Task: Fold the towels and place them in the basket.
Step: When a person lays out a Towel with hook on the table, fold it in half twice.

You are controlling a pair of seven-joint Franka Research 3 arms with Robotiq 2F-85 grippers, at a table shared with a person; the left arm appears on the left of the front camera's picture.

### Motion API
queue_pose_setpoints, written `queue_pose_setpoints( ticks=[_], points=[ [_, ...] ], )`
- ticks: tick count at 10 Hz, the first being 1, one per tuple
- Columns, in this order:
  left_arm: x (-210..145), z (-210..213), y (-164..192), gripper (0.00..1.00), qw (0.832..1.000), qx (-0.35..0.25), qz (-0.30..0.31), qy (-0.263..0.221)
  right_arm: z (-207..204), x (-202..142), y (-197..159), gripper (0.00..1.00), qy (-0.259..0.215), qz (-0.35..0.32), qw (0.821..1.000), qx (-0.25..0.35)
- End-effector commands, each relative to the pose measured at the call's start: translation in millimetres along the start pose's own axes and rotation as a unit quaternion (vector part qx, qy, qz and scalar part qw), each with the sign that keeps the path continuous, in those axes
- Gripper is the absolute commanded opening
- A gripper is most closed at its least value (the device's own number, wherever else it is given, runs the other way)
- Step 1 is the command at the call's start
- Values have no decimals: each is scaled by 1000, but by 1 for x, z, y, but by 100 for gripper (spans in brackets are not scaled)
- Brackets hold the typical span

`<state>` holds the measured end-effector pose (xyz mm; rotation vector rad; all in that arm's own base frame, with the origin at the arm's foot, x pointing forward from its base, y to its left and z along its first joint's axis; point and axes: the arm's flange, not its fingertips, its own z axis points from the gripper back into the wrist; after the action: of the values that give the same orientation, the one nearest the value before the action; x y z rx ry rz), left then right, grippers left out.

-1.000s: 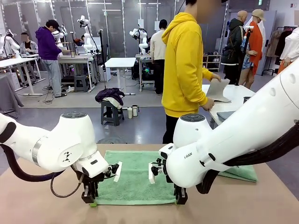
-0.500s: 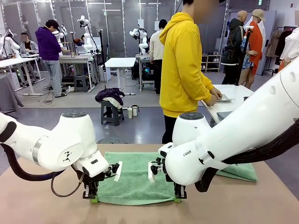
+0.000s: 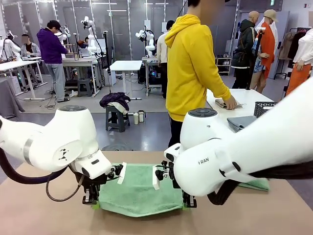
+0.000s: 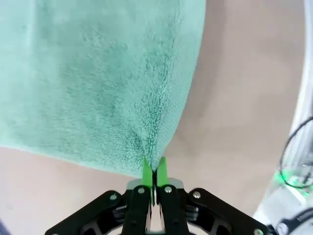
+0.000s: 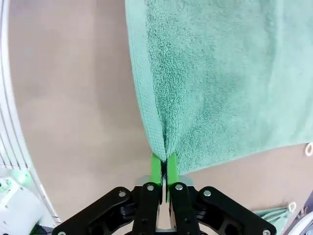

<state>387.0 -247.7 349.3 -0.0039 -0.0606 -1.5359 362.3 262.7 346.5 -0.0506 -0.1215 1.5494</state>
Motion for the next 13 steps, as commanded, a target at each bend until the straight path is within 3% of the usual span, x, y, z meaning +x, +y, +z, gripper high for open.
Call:
queue_pose_setpoints(
  ticks=[1, 3, 6, 9, 13],
  points=[
    [-1, 22, -27, 0, 1000, -5, 2, -9, 21, -1, 30, 0, -10, -17, 1000, -7],
    [0, 40, -52, 0, 1000, -1, 8, 1, 38, -1, 49, 0, -18, -17, 999, -27],
    [8, 64, -46, 0, 999, 12, 29, -7, 58, 2, 43, 0, -21, -27, 998, -48],
    [13, 82, 2, 0, 999, 9, 51, -6, 70, 13, -2, 0, -9, -47, 998, -37],
    [17, 73, 71, 0, 999, -12, 48, 18, 55, 20, -72, 0, 4, -76, 997, -7]
  ],
)
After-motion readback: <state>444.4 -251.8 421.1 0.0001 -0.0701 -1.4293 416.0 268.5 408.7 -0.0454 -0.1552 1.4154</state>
